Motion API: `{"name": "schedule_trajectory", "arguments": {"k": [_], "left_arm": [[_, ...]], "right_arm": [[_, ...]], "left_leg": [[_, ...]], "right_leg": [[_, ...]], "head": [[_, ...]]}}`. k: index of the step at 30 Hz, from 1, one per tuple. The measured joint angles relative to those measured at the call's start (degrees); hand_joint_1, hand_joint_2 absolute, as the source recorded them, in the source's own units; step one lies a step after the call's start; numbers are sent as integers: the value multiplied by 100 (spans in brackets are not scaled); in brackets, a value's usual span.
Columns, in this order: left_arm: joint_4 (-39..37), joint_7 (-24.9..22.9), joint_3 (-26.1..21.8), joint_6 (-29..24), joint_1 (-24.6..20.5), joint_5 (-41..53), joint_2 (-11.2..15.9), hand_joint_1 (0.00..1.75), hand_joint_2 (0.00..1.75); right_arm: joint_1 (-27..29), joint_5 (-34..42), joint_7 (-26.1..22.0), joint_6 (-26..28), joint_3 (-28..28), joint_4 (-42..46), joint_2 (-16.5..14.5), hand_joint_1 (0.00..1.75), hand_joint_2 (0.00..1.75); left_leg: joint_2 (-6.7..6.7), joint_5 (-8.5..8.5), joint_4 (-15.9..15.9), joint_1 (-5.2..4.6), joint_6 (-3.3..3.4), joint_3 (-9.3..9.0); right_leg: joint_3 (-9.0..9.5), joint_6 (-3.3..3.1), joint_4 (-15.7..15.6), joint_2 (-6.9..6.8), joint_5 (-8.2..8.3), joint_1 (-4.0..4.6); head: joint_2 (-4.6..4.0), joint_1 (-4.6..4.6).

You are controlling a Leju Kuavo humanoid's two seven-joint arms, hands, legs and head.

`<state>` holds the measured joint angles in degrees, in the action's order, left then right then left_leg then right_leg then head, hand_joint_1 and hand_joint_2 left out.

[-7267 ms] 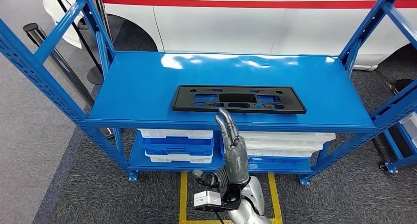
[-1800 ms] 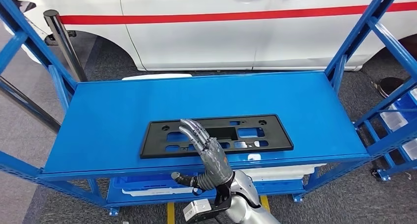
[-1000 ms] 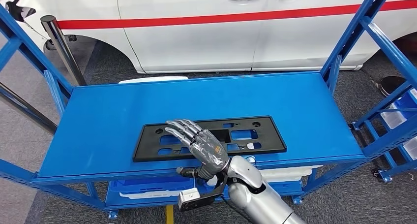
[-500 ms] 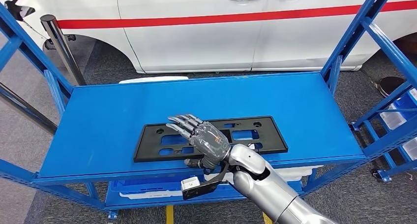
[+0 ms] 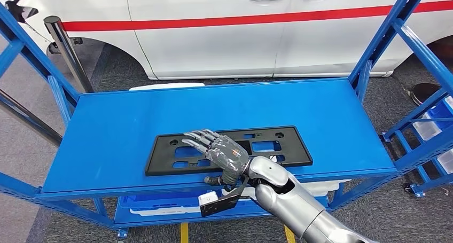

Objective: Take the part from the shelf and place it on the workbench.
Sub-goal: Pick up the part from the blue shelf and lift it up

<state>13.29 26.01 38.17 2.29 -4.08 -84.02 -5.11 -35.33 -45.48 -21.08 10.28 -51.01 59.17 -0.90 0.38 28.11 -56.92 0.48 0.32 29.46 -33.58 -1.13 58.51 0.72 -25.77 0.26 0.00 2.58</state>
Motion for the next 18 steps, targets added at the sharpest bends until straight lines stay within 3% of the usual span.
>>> {"name": "schedule_trajectory", "arguments": {"k": [11, 18], "left_arm": [[0, 0, 15, -63, 1, 0, 24, 0, 0], [0, -2, 15, -72, 2, 0, 30, 0, 0]], "right_arm": [[-172, -38, 251, -331, -124, -373, 39, 0, 175], [-272, -246, 513, -173, -157, -621, 39, 0, 175]], "left_leg": [[0, 0, -1, 0, 0, 0], [0, 0, -2, 0, 0, 0]], "right_leg": [[0, 0, 0, 0, 0, -1], [1, 0, 0, 0, 0, 0]], "head": [[0, 0], [0, 0]]}}
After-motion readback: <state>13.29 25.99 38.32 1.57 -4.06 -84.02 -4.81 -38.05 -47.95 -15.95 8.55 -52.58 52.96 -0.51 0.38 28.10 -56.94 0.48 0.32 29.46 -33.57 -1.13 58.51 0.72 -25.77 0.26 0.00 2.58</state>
